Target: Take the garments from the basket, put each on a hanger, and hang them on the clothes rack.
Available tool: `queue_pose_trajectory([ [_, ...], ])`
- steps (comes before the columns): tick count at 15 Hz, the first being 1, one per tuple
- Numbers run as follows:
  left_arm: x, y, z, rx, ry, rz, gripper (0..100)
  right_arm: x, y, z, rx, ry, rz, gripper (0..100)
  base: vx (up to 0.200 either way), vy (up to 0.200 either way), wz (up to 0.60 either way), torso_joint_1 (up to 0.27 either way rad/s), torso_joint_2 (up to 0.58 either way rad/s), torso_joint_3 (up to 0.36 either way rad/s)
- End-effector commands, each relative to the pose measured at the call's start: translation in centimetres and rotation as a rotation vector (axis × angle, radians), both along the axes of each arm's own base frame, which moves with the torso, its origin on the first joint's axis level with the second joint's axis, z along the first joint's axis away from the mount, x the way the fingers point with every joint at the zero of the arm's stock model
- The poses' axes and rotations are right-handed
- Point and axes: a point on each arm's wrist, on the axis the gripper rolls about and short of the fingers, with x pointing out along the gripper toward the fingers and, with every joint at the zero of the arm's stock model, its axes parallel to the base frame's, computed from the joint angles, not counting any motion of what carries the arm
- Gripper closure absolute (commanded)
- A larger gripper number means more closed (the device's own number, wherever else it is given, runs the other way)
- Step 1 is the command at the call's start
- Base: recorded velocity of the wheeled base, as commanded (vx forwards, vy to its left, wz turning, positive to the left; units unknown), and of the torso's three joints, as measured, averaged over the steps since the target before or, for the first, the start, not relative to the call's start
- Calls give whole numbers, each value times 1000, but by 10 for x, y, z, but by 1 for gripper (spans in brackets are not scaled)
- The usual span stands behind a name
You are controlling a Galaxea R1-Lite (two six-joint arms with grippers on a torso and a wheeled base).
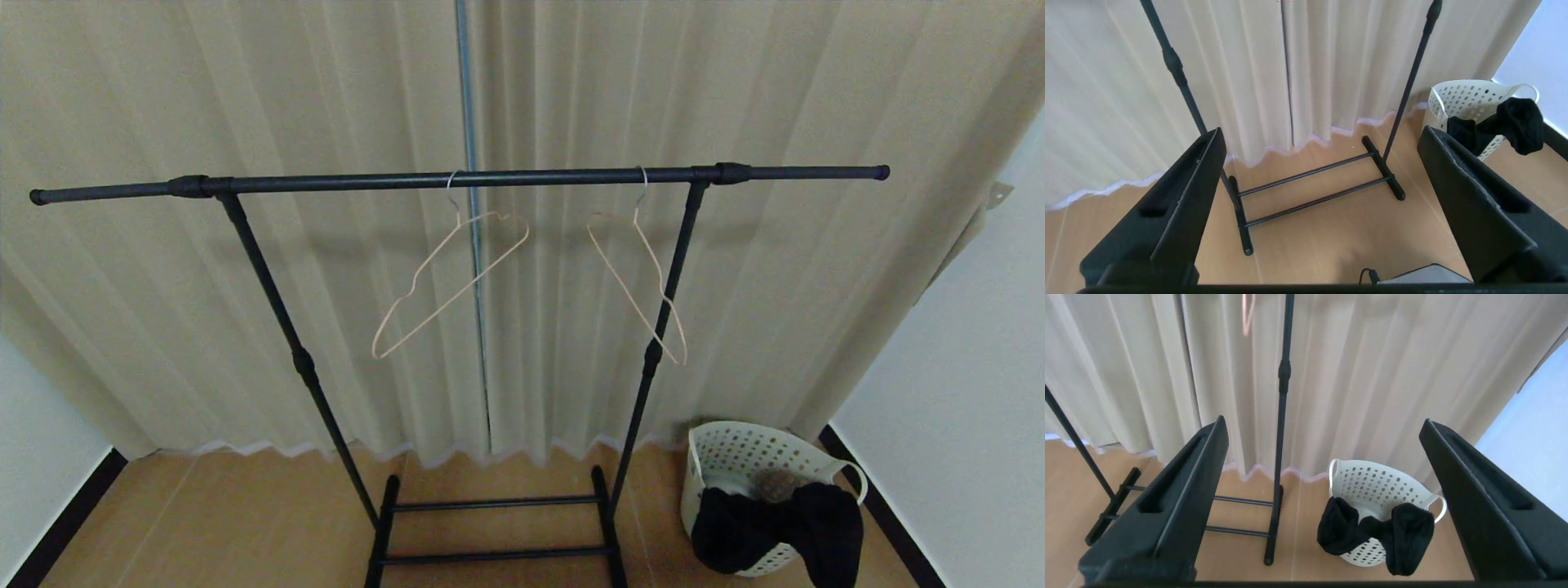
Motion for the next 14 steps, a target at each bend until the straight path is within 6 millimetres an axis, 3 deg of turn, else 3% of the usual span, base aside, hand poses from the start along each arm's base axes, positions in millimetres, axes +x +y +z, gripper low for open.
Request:
queue_pose_trajectory([
  [1,0,0,0,-2,2,3,0,0,0,0,0,3,0,0,0,0,0,0,0,0],
  [14,0,0,0,-18,9,24,0,0,0,0,0,3,0,0,0,0,0,-135,313,169],
])
